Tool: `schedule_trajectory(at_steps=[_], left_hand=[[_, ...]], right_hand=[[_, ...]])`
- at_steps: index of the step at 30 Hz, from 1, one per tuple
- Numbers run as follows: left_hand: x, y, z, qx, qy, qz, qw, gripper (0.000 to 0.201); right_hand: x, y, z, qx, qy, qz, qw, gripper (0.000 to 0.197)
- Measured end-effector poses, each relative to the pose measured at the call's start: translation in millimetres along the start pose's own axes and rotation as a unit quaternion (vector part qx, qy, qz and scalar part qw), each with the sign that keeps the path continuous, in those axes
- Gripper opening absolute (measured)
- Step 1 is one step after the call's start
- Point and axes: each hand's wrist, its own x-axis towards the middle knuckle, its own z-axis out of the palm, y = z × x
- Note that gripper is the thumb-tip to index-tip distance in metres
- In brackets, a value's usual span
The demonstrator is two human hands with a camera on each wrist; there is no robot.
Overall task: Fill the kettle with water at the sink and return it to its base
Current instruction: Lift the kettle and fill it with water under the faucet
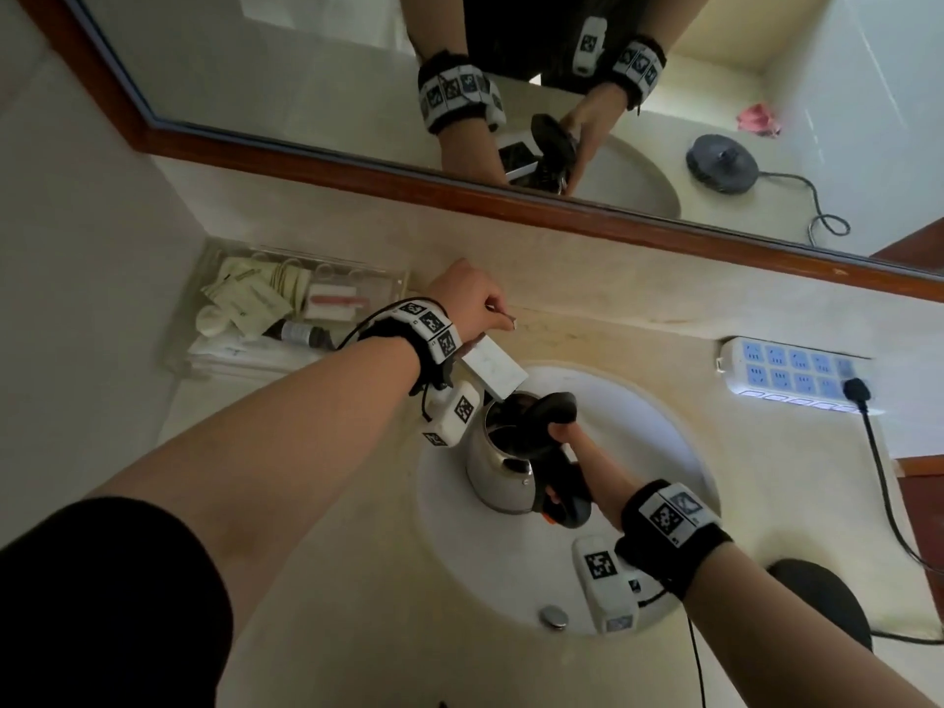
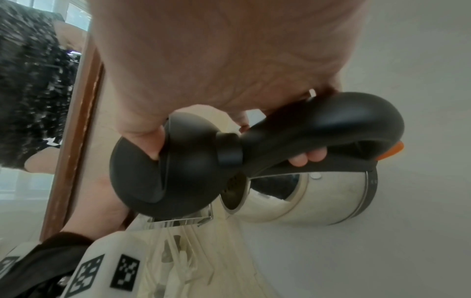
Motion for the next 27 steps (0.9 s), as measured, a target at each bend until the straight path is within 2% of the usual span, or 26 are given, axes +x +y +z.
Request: schedule_trajectory(at_steps=[3,8,10,13,15,27], left_hand=[[1,-1,2,-0.008,0.005,-0.004,1.0,0.018],[4,-3,5,-0.024,0.027,-0.001,0.999,0.023],[5,-5,8,-0.032,0.035,-0.003,0.999,0.024],[7,-7,11,-0.045,0.038,-0.016,0.998,0.024],[8,-8,13,-0.051,0.041,-0.024,0.998,0.023],[6,-6,7,-0.085,0.032,-0.026,0.996,0.018]], right_hand=[[3,-7,0,-0.005,0.008,0.014,1.0,0.049],[7,-14,0,-0.016,0.022,0.021,0.999,0.047],[9,-16,1,-0.018,0.019,0.027,0.999,0.051],[12,-18,-1,-0.02,0.012,0.051,0.998,0.071],[14,-19,-2,-0.022,0.005,0.058,0.998,0.077],[16,-22,-2,-0.003,0.008,0.077,0.997,0.069]])
